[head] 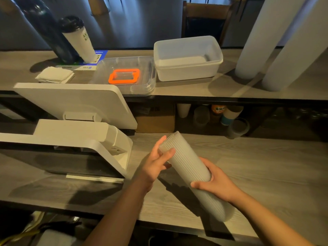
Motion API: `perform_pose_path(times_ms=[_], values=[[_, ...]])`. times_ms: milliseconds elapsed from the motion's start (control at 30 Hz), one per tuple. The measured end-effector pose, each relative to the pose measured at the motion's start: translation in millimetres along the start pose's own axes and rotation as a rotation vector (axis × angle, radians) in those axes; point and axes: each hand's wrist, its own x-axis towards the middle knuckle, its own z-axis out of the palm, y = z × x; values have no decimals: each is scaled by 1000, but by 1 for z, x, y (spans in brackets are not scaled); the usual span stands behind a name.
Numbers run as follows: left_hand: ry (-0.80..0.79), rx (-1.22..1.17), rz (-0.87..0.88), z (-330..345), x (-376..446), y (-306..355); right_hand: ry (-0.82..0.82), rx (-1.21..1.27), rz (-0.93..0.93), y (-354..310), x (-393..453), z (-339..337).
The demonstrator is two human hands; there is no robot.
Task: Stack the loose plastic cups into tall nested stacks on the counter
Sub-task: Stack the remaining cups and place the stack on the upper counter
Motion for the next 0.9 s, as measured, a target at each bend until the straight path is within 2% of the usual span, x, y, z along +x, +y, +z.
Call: perform_pose_path(times_ms=[100,200,267,400,467,600,667,767,900], values=[[45,-102,2,17,-1,-5,34,68,-5,-6,6,8],[3,-193,-132,39,-7,-19,89,198,-6,-13,13,13],[-8,-255,-191,50,-7,-29,75,272,-14,-14,16,12],[32,-323,-211,57,4,-37,17,269,-3,-1,21,-3],[47,-280,-190,55,12,-39,127,311,47,11,26,-17],[78,-147,-168,52,26,-41,511,375,203,43,46,-58],[109,-72,-151,53,32,-42,653,357,290,65,58,-80],[118,-21,-118,56,40,-43,752,308,417,98,73,-103],[147,30,-110,58,46,-45,803,247,435,118,93,-120]])
